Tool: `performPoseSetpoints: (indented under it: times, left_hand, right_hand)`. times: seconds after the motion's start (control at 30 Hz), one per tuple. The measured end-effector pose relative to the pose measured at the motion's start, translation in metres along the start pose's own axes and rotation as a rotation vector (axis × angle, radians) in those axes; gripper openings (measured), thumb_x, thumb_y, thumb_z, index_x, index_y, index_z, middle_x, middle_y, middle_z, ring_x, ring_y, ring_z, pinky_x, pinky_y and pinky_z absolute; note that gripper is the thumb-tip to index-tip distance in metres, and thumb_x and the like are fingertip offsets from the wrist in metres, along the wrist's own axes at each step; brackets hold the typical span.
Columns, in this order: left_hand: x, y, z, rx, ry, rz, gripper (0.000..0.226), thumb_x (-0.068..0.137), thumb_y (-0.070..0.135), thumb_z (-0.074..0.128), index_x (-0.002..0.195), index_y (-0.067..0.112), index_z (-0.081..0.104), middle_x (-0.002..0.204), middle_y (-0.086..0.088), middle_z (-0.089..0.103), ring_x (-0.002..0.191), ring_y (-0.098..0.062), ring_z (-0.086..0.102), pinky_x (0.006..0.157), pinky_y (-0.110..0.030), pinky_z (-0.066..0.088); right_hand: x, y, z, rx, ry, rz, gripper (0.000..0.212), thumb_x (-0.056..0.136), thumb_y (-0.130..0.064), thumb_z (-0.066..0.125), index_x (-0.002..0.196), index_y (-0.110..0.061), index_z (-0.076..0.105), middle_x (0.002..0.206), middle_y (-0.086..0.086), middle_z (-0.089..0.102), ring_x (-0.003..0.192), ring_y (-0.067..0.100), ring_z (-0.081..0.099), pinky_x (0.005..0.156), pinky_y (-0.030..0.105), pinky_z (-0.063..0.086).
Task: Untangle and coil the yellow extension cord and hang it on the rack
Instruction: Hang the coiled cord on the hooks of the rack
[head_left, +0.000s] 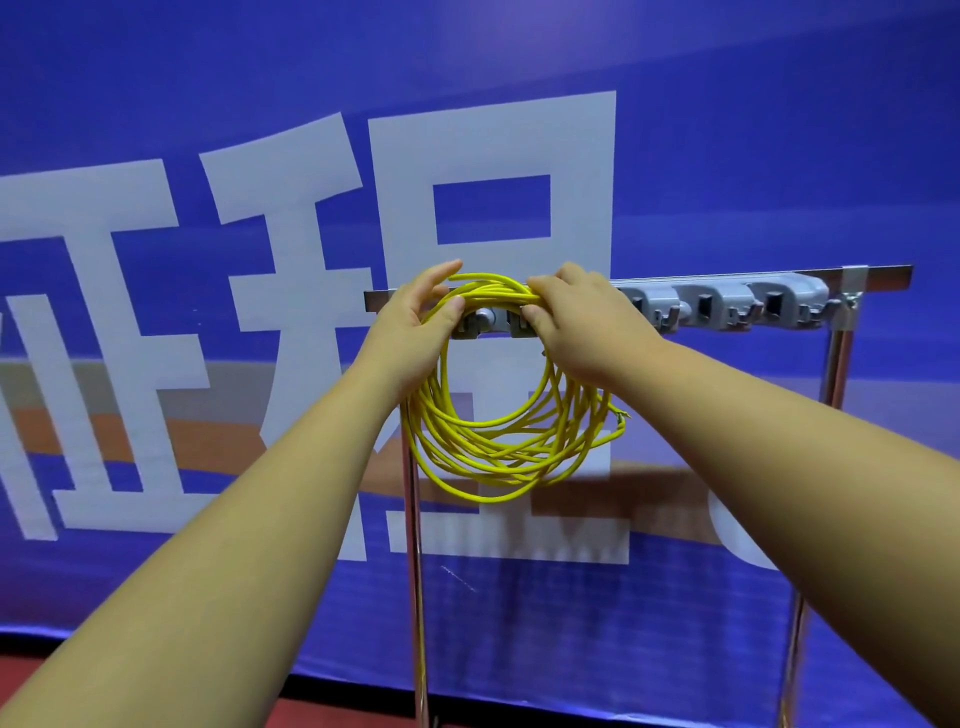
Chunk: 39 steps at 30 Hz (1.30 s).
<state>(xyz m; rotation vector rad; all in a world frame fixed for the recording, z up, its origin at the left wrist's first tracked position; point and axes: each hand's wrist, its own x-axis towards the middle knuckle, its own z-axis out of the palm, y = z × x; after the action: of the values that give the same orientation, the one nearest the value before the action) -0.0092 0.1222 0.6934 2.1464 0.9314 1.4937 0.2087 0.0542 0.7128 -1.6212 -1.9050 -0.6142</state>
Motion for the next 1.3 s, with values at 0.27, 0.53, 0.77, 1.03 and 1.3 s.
performPoseSetpoints:
  times: [0.27,0.53,0.77,1.03,1.3]
  left_hand:
    - [-0.005,-0.001,-0.004,0.044,0.033,0.002,0.040,0.103,0.043,0.059,0.142,0.049,0.052,0.134,0.015,0.060,0.109,-0.001,0.061,0.088,-0.024,0.053]
    - [0.006,0.015,0.002,0.108,0.179,-0.061,0.012,0.101,0.039,0.065,0.109,0.029,0.062,0.090,0.016,0.067,0.079,-0.001,0.064,0.057,-0.013,0.043]
    - [0.027,0.018,0.006,0.058,0.232,-0.179,0.026,0.096,0.050,0.069,0.106,0.026,0.069,0.098,0.006,0.070,0.087,-0.012,0.067,0.062,-0.024,0.050]
    - [0.035,0.015,0.009,0.048,0.233,-0.214,0.025,0.095,0.048,0.070,0.101,0.024,0.068,0.092,0.002,0.071,0.084,-0.014,0.067,0.060,-0.027,0.050]
    - [0.014,-0.005,0.000,0.104,0.190,-0.070,0.023,0.105,0.033,0.055,0.121,0.031,0.072,0.101,0.008,0.073,0.088,-0.012,0.069,0.062,-0.018,0.051]
  right_hand:
    - [-0.007,0.001,0.000,-0.021,0.050,-0.032,0.031,0.110,-0.043,0.045,0.131,-0.025,0.059,0.118,0.008,0.057,0.107,0.032,0.054,0.090,0.048,0.049]
    - [0.009,-0.002,-0.018,0.135,0.071,0.143,0.032,0.105,-0.044,0.054,0.131,-0.034,0.069,0.114,0.005,0.069,0.111,0.034,0.062,0.092,0.050,0.056]
    - [0.023,-0.001,-0.022,0.278,0.072,0.279,0.032,0.106,-0.044,0.058,0.129,-0.027,0.073,0.114,0.004,0.074,0.103,0.028,0.068,0.092,0.048,0.060]
    - [0.038,0.006,-0.016,0.169,0.025,0.259,0.032,0.109,-0.040,0.053,0.126,-0.022,0.074,0.108,0.008,0.073,0.099,0.030,0.066,0.087,0.044,0.059]
    - [0.024,0.017,-0.001,0.084,0.014,0.097,0.033,0.113,-0.035,0.037,0.101,-0.020,0.064,0.088,0.005,0.063,0.091,0.032,0.063,0.078,0.043,0.052]
